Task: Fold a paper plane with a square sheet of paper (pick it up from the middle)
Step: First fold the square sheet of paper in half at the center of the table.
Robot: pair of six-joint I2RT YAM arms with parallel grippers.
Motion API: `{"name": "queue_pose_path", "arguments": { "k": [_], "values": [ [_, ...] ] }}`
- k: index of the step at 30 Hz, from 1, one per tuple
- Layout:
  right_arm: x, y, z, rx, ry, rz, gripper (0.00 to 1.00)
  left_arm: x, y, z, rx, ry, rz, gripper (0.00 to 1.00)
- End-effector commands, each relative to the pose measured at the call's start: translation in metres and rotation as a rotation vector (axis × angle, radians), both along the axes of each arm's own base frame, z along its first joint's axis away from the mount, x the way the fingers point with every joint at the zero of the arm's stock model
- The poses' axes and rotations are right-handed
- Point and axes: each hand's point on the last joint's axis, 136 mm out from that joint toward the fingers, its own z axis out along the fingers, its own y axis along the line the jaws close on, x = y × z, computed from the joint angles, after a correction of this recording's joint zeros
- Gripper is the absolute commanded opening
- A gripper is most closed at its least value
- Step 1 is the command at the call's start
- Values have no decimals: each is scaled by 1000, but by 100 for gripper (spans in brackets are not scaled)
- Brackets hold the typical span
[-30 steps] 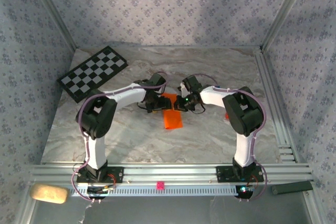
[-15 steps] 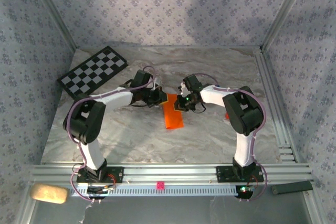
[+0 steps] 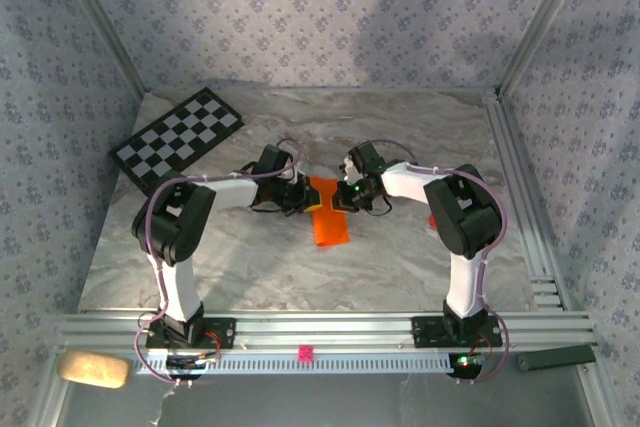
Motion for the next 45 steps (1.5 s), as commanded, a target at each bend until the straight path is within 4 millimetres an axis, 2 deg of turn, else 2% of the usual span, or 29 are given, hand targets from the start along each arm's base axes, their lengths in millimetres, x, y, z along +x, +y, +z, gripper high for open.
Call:
{"name": "queue_pose_path", "arguments": {
  "k": [1, 7, 10, 12, 15, 21, 24, 27, 30, 35, 40, 42, 45],
  "values": [
    [-30, -36, -52, -186, 141, -39, 0, -7, 5, -17, 48, 9, -20, 0],
    [-34, -39, -56, -196, 150, -49, 0, -22, 28, -50, 183, 39, -28, 0],
    [-36, -40, -57, -202, 151, -51, 0, -25, 37, -60, 241, 34, -34, 0],
    [-36, -40, -58, -204, 153, -56, 0, -23, 41, -59, 264, 15, -26, 0],
    [-36, -41, -57, -206, 151, -58, 0, -16, 36, -43, 237, -24, -16, 0],
    [-35, -41, -55, -207, 144, -63, 0, -6, 11, 13, 89, -46, -1, 1],
    [-35, -41, -55, -209, 142, -64, 0, -12, 0, 18, 40, 17, -2, 1],
    [-35, -41, -56, -209, 141, -67, 0, -20, -11, 11, 16, 63, -15, 0],
    [-36, -42, -57, -212, 143, -68, 0, -28, -13, -5, 47, 94, -23, 0],
    [-37, -43, -58, -214, 144, -65, 0, -42, -1, -37, 96, 145, -13, 0],
    [-39, -45, -62, -220, 147, -67, 0, -51, 16, -53, 159, 108, -21, 0],
    [-40, -45, -63, -222, 150, -68, 0, -52, 16, -53, 154, 96, -36, 2],
    [-39, -46, -62, -223, 146, -70, 0, -46, 8, -35, 99, 52, -41, 5]
  ]
}}
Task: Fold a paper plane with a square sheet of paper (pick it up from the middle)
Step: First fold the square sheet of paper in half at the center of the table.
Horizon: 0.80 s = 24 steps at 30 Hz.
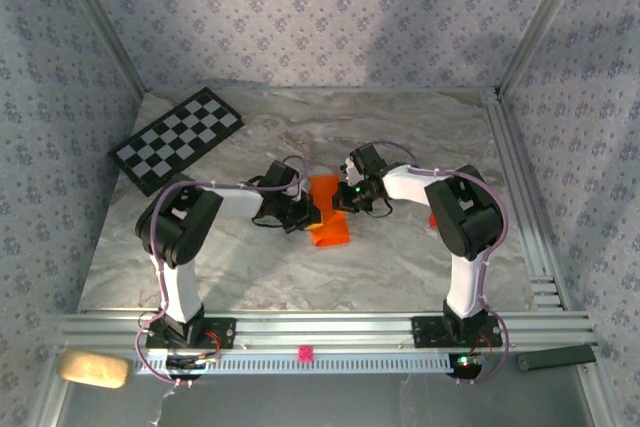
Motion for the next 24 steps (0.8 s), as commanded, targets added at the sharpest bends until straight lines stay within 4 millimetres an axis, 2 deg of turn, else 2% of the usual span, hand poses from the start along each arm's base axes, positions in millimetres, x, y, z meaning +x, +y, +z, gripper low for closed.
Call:
{"name": "queue_pose_path", "arguments": {
  "k": [1, 5, 9, 15, 18, 22, 24],
  "values": [
    [-37, -45, -60, -236, 157, -53, 0, -3, 6, 4, 13, -23, -4, 6],
    [-37, -46, -59, -235, 156, -54, 0, 6, 2, 34, -20, -101, 2, 12],
    [-37, -45, -58, -232, 153, -55, 0, 3, 0, 39, -44, -95, -11, 14],
    [-37, -45, -60, -234, 153, -56, 0, 2, 8, 16, -1, -75, -3, 13],
    [-38, -46, -62, -236, 156, -57, 0, -7, 11, 0, 23, -40, -22, 12],
    [-41, -47, -64, -235, 160, -60, 0, -18, 25, -22, 90, -9, -9, 11],
    [-41, -48, -65, -236, 163, -61, 0, -21, 28, -27, 105, 0, -12, 11]
  ]
}}
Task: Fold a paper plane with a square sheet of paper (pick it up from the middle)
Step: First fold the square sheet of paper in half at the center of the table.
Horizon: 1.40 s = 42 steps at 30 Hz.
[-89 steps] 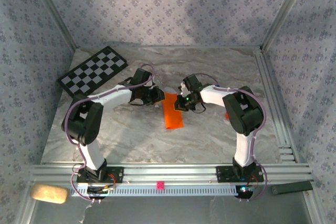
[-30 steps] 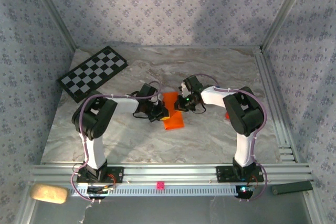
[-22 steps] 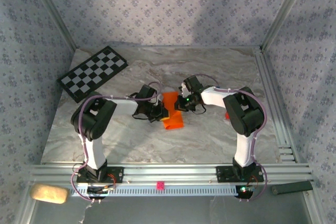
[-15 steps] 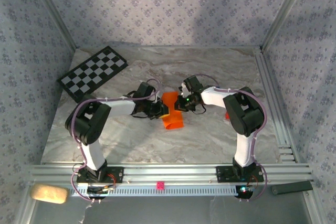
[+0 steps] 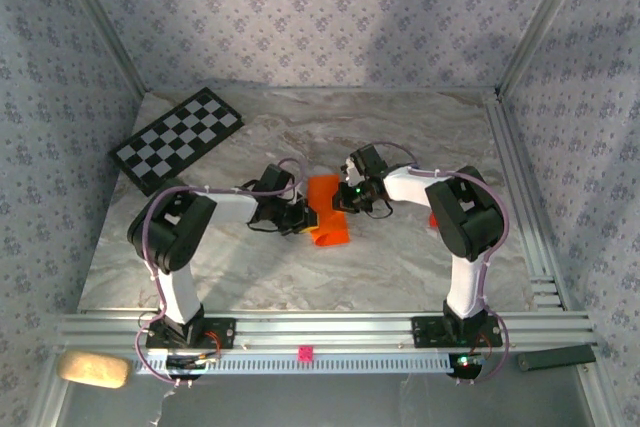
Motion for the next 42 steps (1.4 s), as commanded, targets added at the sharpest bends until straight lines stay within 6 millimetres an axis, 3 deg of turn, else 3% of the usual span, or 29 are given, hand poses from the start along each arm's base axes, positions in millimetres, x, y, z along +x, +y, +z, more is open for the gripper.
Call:
{"name": "queue_pose_path", "arguments": {
  "k": [1, 5, 12, 20, 27, 30, 32, 40, 42],
  "values": [
    [-41, -47, -64, -242, 171, -51, 0, -15, 16, -25, 82, 44, -4, 10],
    [-40, -47, -65, -242, 172, -52, 0, -7, 13, -10, 71, -2, -1, 11],
    [-41, -49, -64, -249, 170, -61, 0, -1, -9, 33, -48, -41, -27, 13],
    [-42, -50, -65, -250, 173, -59, 0, -19, -16, 19, -74, 20, -56, 13],
    [-43, -50, -68, -253, 176, -59, 0, -35, 8, -21, 59, 47, -53, 12],
    [-43, -50, -69, -252, 179, -58, 0, -37, 12, -28, 78, 41, -55, 12],
    [-43, -50, -70, -250, 180, -58, 0, -36, 9, -26, 60, 39, -60, 13],
    [-42, -50, -69, -252, 176, -60, 0, -23, -10, 25, -30, -49, -74, 16],
    [-42, -51, -69, -251, 177, -63, 0, -25, -15, 31, -51, -49, -89, 16]
  ]
}}
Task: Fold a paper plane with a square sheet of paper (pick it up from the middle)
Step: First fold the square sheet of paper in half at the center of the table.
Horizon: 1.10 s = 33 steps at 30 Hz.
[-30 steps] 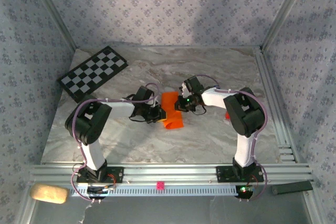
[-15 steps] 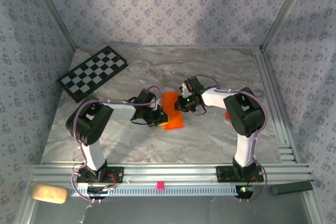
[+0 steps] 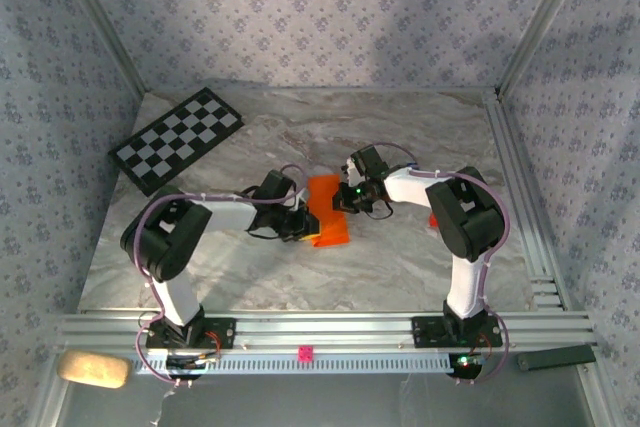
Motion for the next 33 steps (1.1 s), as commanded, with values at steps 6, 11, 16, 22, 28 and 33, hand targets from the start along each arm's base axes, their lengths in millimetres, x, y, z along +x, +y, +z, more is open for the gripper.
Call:
{"name": "queue_pose_path", "arguments": {
  "k": [6, 11, 16, 22, 28, 33],
  "values": [
    [-43, -51, -70, -258, 182, -55, 0, -12, -12, 7, -37, 5, -56, 17],
    [-45, -52, -71, -260, 184, -54, 0, -27, 1, -21, 21, 53, -55, 16],
    [-46, -53, -74, -263, 187, -58, 0, -39, 14, -33, 72, 75, -55, 16],
    [-46, -53, -74, -263, 187, -57, 0, -43, 15, -26, 91, 53, -97, 18],
    [-45, -54, -73, -264, 184, -60, 0, -53, 15, -24, 91, 54, -133, 19],
    [-46, -54, -74, -266, 186, -60, 0, -61, 17, -24, 88, 64, -153, 20]
  ]
}}
